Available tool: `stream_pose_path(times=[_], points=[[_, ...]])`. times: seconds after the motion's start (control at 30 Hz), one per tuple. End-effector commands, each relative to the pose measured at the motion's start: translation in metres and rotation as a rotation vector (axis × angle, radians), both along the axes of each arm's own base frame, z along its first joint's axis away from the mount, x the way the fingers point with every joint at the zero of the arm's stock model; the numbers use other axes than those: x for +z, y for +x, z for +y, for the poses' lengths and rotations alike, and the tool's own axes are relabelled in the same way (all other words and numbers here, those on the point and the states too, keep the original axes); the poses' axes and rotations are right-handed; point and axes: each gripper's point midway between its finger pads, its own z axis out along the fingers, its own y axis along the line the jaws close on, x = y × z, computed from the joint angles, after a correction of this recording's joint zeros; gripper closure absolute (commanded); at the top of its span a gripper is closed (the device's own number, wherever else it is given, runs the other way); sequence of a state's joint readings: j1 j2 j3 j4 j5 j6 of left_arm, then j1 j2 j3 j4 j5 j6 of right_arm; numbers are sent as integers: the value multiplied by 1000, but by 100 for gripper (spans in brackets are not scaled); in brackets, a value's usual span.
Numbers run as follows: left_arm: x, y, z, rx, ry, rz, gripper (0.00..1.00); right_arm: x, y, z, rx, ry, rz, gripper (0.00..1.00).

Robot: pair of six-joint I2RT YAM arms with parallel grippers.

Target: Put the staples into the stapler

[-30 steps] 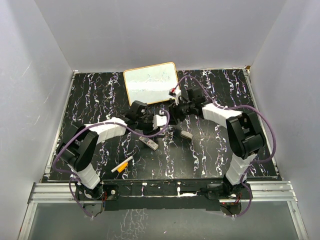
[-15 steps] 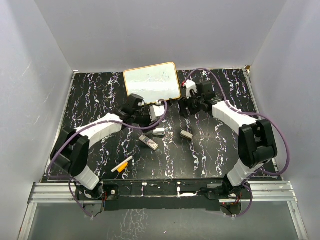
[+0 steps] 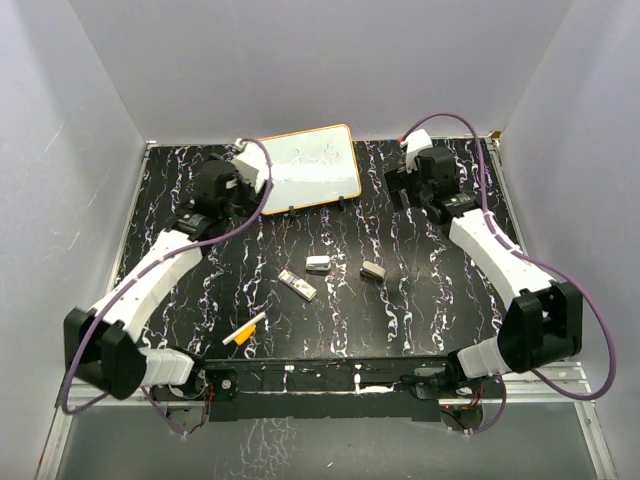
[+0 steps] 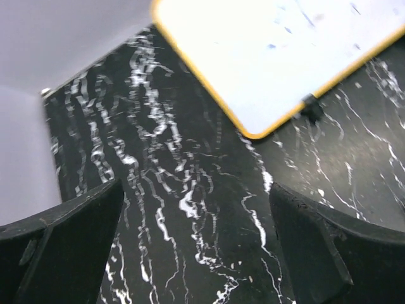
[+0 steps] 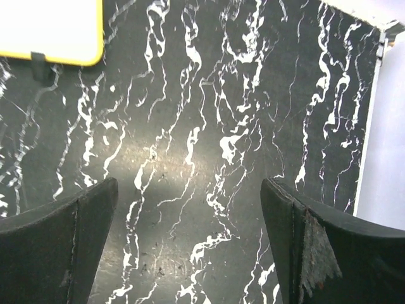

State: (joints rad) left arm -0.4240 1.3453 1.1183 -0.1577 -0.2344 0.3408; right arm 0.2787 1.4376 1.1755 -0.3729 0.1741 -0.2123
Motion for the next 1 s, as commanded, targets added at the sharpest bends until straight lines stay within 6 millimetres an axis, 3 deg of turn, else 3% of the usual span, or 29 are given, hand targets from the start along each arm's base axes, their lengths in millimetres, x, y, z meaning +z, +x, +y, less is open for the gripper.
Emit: stream_pose_path(times=[0.0,0.1,0.23,0.37,0.47,0.77,0.87,0.97], points=[[59,-21,40,187,-142,-161,3,66,3,5,-44,149,-191,1],[80,-33,55,213,-259,-227,3,87,-8,9,-10,204,-230,1],[95,-47,76,242,-281,-293,3,114,-28,5,32,248,-296,1],[115,-61,90,273,-297,-329,3,149,-49,-10,47,267,-387,1],[121,-70,99,299,-319,-336,3,164,-62,-24,50,266,-438,1],[108,-81,100,275,-315,-277,3,187,-82,-46,5,267,-482,1],[109,-82,96,259,-327,-257,3,193,-88,-44,25,274,-480,1],[109,-83,93,243,-340,-236,3,186,-92,-38,70,268,-460,1]])
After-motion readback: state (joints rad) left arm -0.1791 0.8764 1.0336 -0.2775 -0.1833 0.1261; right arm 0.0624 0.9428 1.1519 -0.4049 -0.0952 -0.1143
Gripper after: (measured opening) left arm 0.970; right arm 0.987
